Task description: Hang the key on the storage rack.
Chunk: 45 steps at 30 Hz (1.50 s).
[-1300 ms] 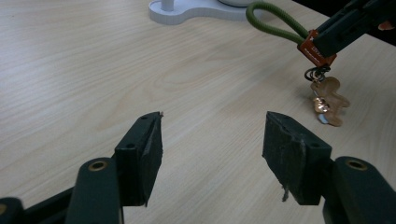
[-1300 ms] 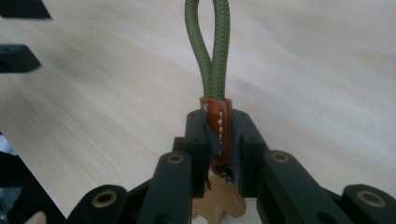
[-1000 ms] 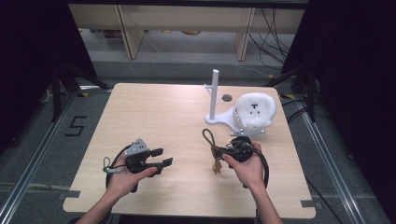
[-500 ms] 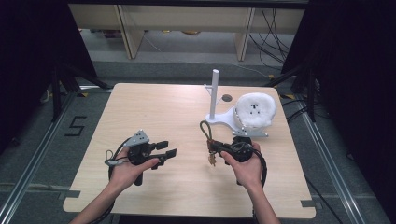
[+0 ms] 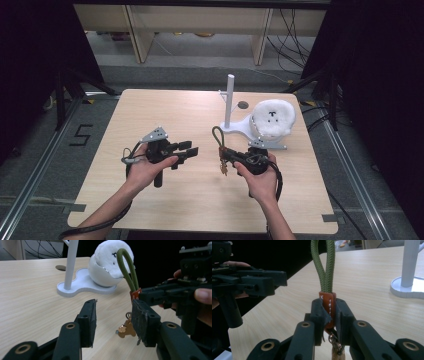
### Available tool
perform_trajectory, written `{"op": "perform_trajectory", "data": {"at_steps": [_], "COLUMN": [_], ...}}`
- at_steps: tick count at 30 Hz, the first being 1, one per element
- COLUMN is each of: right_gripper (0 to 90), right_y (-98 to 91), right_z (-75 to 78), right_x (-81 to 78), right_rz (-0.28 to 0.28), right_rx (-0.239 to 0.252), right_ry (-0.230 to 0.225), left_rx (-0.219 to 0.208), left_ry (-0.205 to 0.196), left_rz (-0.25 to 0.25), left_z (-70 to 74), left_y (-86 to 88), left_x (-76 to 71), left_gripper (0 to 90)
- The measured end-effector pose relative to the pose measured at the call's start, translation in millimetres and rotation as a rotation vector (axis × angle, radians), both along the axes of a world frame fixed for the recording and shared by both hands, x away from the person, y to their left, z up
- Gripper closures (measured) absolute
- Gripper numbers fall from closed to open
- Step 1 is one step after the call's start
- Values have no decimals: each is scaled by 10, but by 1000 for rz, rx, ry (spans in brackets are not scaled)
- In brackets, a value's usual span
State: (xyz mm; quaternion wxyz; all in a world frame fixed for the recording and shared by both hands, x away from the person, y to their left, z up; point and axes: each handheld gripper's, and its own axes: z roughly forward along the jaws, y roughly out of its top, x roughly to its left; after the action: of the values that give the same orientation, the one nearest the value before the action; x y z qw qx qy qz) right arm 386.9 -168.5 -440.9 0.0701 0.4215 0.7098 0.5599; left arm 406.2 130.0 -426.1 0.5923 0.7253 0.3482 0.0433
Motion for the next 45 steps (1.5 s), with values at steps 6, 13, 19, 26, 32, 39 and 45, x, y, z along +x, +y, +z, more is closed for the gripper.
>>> {"op": "perform_trajectory", "data": {"at_steps": [6,13,19,26,32,39,45], "right_gripper": [793,793,793,793,793,793,793], "right_y": [24,45,55,52,63,74,73], "right_z": [22,35,49,46,37,37,43], "right_x": [-20,-22,-55,-41,-41,-46,-45], "right_rz": [-1,-3,-12,7,1,14,5], "right_rx": [26,30,45,38,26,40,34], "right_ry": [1,-6,9,-21,-28,-26,-50], "left_rx": [-42,-71,-79,-81,-99,-125,-123], "left_ry": [32,66,65,57,62,85,96], "left_rz": [-32,-64,-63,-63,-70,-92,-83], "left_z": [52,58,112,139,150,136,126], "left_y": [-116,-271,-330,-361,-379,-413,-423], "left_x": [79,136,217,246,249,266,261], "left_gripper": [586,610,632,666,690,720,797]}}
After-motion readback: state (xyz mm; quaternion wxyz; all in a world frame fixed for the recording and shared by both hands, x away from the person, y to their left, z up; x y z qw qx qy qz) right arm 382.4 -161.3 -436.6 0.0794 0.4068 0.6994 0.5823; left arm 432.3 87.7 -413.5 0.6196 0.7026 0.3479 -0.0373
